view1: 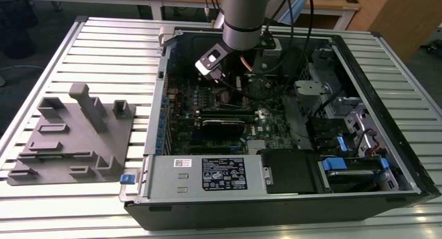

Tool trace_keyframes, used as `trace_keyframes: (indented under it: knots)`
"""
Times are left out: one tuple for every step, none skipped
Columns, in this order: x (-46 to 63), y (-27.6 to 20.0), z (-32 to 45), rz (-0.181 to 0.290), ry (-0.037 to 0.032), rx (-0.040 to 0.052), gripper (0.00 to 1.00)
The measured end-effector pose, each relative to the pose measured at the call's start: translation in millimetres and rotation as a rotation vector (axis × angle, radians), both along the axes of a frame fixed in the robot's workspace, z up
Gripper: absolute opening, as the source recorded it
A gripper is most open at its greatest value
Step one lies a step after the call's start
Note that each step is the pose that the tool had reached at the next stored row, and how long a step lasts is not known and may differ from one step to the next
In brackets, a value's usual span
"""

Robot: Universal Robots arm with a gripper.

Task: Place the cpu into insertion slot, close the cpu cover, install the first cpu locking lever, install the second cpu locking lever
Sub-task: 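Place the cpu into insertion slot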

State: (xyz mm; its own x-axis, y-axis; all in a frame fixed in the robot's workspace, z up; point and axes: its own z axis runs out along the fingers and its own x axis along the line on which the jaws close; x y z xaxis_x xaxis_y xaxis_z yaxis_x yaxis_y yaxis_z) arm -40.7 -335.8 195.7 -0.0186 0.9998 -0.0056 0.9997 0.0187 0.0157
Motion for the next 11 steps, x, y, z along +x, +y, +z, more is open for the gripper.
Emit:
trace_keyframes:
  knots:
    - [0.0, 0.0, 0.0, 0.0, 0.0, 0.0039, 0.53]
    - [0.0, 0.0, 0.0, 0.0, -0.0001, 0.0091, 0.53]
    - [0.0, 0.0, -0.1, 0.0, -0.0002, 0.0135, 0.53]
    - [-0.1, 0.0, 0.0, 0.0, -0.0003, 0.0162, 0.53]
    - [-0.2, 0.0, 0.0, 0.0, -0.0006, 0.0184, 0.53]
    - [-0.5, -0.1, -0.1, 0.0, -0.0011, 0.0201, 0.53]
    - [-0.8, -0.3, -0.1, 0.0, -0.0016, 0.0216, 0.53]
    - [-1.1, -0.7, -0.1, 0.0, -0.0017, 0.0225, 0.53]
    - [-1.3, -1.1, -0.1, 0.0, -0.0018, 0.0228, 0.53]
    - [-1.4, -1.6, -0.2, 0.0, -0.0019, 0.0231, 0.53]
    - [-1.5, -2.0, -0.2, 0.0, -0.0019, 0.0231, 0.53]
